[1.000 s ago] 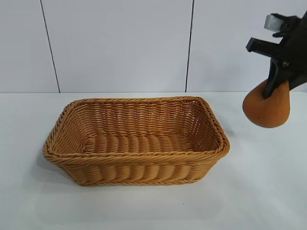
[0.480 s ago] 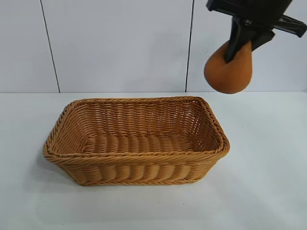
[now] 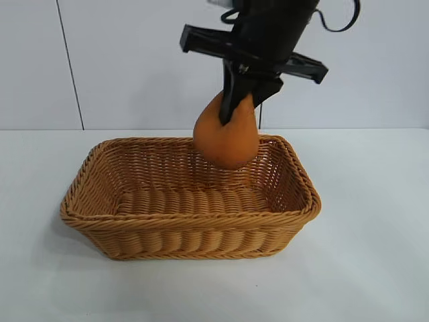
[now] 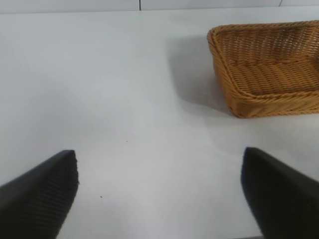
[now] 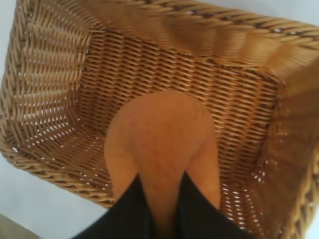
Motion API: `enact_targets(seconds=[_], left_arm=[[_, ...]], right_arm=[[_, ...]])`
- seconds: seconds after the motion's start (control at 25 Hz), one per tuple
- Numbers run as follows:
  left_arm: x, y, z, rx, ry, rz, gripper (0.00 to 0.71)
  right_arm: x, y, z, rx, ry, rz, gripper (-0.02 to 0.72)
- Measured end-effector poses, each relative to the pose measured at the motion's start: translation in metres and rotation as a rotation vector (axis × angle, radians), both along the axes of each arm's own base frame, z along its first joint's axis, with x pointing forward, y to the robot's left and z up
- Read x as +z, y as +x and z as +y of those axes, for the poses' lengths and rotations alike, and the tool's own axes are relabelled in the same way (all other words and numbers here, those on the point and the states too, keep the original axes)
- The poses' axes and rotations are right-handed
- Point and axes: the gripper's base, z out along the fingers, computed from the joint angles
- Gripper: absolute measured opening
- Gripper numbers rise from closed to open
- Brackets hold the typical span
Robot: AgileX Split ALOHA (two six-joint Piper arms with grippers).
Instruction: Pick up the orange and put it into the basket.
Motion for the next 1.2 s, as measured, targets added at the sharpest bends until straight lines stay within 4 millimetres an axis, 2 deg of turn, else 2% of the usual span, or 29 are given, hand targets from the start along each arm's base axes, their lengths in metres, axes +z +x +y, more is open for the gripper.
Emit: enact_targets(seconds=[0.32, 0.44, 0.52, 0.56, 0.64, 0.76, 0.84, 0.92, 1.04, 1.2], left_arm=[[0.0, 0.0, 0.0, 0.0, 0.0, 0.0, 0.633], [0.0, 0.0, 0.0, 0.0, 0.0, 0.0, 0.633], [0.0, 0.0, 0.0, 0.0, 0.0, 0.0, 0.633], [0.0, 0.0, 0.0, 0.0, 0.0, 0.0, 0.633], [0.0, 0.0, 0.0, 0.0, 0.0, 0.0, 0.633], [0.0, 0.0, 0.0, 0.0, 0.0, 0.0, 0.633], [0.0, 0.0, 0.0, 0.0, 0.0, 0.0, 0.633], [0.0, 0.0, 0.0, 0.0, 0.0, 0.0, 0.633], [0.0, 0.0, 0.0, 0.0, 0.0, -0.001, 0.633], [0.0, 0.0, 0.0, 0.0, 0.0, -0.001, 0.633]], right_arm=[[-0.068, 0.018, 0.016, -0.038, -0.016, 0.057, 0.029], [-0.078, 0.018, 0.017, -0.041, -0.015, 0.081, 0.029], [-0.076, 0.018, 0.017, -0.034, -0.011, 0.075, 0.056], [-0.074, 0.018, 0.017, -0.03, -0.01, 0.07, 0.102], [-0.07, 0.018, 0.017, -0.025, -0.005, 0.061, 0.232], [-0.057, 0.017, 0.017, -0.02, 0.01, 0.036, 0.488], [-0.048, 0.016, 0.015, -0.012, 0.005, 0.026, 0.581], [-0.042, 0.015, 0.013, -0.001, -0.015, 0.034, 0.617], [-0.029, 0.015, 0.011, 0.014, -0.067, 0.057, 0.632], [0.003, 0.02, 0.008, 0.028, -0.135, 0.042, 0.632]])
